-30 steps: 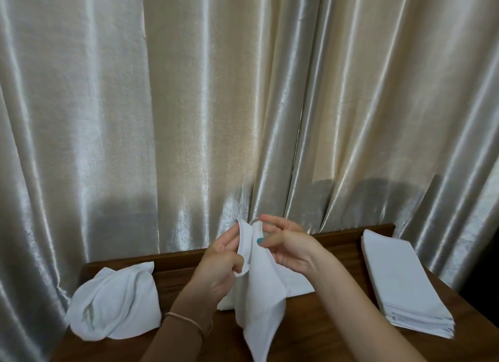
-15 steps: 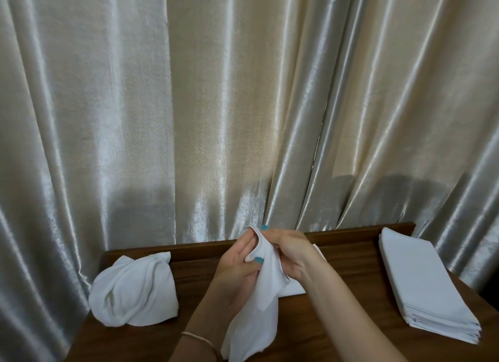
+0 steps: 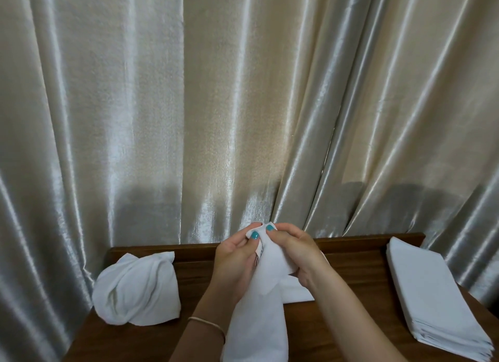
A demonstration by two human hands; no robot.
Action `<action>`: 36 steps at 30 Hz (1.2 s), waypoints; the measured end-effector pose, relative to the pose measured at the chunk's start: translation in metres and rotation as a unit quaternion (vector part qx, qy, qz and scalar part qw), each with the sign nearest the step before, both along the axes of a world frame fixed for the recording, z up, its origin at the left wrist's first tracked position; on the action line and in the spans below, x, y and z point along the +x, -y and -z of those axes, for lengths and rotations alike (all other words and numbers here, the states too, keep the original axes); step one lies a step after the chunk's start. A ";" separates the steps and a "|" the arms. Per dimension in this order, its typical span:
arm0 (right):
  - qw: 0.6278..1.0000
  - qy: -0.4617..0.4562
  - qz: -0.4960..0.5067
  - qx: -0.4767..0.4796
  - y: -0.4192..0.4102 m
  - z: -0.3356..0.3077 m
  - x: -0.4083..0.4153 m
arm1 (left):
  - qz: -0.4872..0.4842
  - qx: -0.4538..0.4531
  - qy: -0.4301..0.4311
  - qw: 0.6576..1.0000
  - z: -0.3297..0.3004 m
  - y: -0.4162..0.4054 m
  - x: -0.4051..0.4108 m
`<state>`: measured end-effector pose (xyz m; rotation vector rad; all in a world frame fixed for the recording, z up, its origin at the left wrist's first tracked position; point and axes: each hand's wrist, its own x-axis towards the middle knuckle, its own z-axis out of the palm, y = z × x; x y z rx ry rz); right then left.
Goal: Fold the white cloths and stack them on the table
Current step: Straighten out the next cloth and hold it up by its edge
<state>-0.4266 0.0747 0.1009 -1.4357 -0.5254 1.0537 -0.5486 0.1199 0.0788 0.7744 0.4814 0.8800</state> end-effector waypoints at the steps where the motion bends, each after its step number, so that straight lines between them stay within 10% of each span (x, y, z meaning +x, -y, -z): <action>1: 1.000 0.027 0.011 -0.006 0.000 -0.001 0.001 | -0.009 0.020 -0.017 1.000 -0.002 0.000 0.001; 13: 0.984 -0.009 -0.112 0.141 0.007 -0.009 0.011 | -0.208 0.098 -0.154 0.961 -0.018 -0.005 0.008; 23: 0.936 0.306 -0.012 0.173 0.003 -0.007 0.008 | -0.146 0.143 -0.140 0.969 -0.018 0.003 0.004; 36: 0.957 0.222 -0.078 0.169 0.008 -0.014 0.009 | -0.105 0.163 -0.136 0.972 -0.014 0.007 0.000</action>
